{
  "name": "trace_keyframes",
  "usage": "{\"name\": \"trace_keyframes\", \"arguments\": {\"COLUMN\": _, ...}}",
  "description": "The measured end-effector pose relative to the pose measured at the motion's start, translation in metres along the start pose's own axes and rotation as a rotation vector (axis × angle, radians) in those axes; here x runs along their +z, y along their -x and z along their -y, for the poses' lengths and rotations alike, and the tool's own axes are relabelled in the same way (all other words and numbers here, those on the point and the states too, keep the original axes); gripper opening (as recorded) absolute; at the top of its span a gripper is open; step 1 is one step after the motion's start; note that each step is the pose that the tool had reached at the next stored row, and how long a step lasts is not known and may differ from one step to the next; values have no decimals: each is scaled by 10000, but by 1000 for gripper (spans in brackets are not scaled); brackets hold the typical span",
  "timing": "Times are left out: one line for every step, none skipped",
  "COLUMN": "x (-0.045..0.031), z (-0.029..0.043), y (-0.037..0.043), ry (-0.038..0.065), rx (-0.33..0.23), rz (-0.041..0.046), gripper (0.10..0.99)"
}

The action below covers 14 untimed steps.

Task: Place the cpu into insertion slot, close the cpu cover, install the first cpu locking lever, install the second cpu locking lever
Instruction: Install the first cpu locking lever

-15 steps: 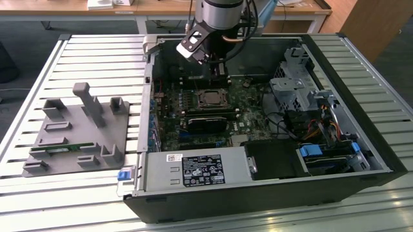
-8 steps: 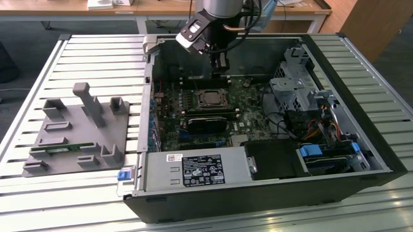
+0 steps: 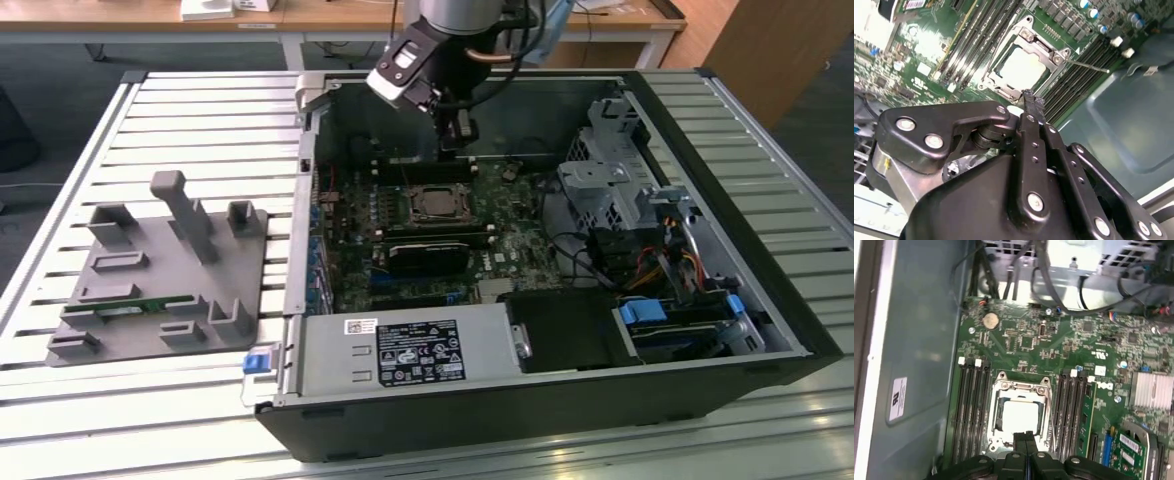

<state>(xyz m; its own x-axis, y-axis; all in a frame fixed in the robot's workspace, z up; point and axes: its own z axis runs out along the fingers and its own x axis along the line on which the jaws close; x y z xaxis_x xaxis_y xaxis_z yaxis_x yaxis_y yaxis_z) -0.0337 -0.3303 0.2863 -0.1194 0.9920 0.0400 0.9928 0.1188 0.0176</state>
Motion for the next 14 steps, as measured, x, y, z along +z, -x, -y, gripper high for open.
{"name": "trace_keyframes", "arguments": {"x": 0, "z": 0, "y": 0, "ry": -7, "rx": -179, "rz": -4, "gripper": 106}}
{"name": "trace_keyframes", "arguments": {"x": 0, "z": 0, "y": 0, "ry": -15, "rx": -375, "rz": -6, "gripper": 106}}
{"name": "trace_keyframes", "arguments": {"x": 1, "z": 0, "y": 0, "ry": -22, "rx": -555, "rz": -8, "gripper": 106}}
{"name": "trace_keyframes", "arguments": {"x": 1, "z": 0, "y": 0, "ry": -29, "rx": -718, "rz": -11, "gripper": 106}}
{"name": "trace_keyframes", "arguments": {"x": 2, "z": 0, "y": 0, "ry": -35, "rx": -870, "rz": -13, "gripper": 106}}
{"name": "trace_keyframes", "arguments": {"x": 2, "z": 0, "y": 0, "ry": -41, "rx": -1014, "rz": -16, "gripper": 106}}
{"name": "trace_keyframes", "arguments": {"x": 2, "z": 0, "y": 0, "ry": -46, "rx": -1154, "rz": -18, "gripper": 106}}
{"name": "trace_keyframes", "arguments": {"x": 2, "z": 0, "y": 0, "ry": -53, "rx": -1306, "rz": -18, "gripper": 106}}
{"name": "trace_keyframes", "arguments": {"x": 2, "z": 0, "y": 0, "ry": -58, "rx": -1443, "rz": -20, "gripper": 106}}
{"name": "trace_keyframes", "arguments": {"x": 2, "z": 0, "y": 0, "ry": -65, "rx": -1594, "rz": -22, "gripper": 106}}
{"name": "trace_keyframes", "arguments": {"x": 2, "z": 0, "y": 0, "ry": -71, "rx": -1759, "rz": -25, "gripper": 106}}
{"name": "trace_keyframes", "arguments": {"x": 3, "z": 0, "y": 0, "ry": -78, "rx": -1931, "rz": -28, "gripper": 106}}
{"name": "trace_keyframes", "arguments": {"x": 3, "z": 0, "y": 0, "ry": -85, "rx": -2097, "rz": -31, "gripper": 106}}
{"name": "trace_keyframes", "arguments": {"x": 3, "z": 0, "y": 0, "ry": -91, "rx": -2262, "rz": -34, "gripper": 106}}
